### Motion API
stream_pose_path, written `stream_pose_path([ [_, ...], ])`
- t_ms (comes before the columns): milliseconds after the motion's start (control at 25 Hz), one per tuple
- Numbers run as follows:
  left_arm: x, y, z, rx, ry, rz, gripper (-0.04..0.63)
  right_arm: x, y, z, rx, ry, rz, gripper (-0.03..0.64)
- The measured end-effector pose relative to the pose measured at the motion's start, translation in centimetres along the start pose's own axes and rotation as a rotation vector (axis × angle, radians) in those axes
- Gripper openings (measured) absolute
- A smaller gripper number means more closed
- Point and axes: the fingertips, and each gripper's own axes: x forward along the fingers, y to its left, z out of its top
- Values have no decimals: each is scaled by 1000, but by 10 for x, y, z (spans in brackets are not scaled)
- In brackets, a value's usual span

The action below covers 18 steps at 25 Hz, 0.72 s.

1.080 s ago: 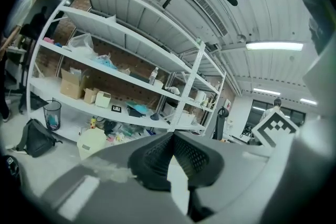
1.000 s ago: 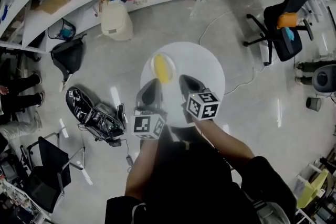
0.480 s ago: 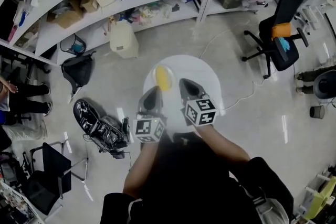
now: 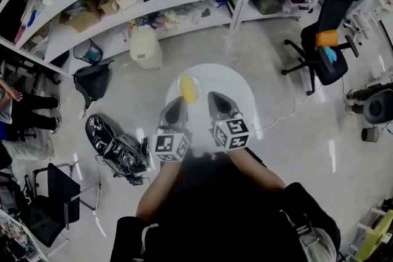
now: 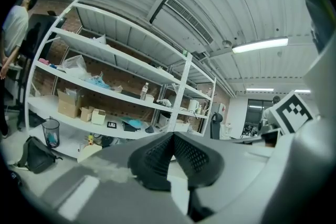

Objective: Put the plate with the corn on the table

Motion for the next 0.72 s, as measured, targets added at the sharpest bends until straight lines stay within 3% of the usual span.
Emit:
stream_pose_path([
  [720, -1, -1, -7, -20, 7, 8, 6, 0, 9, -11, 1, 16, 41, 8],
])
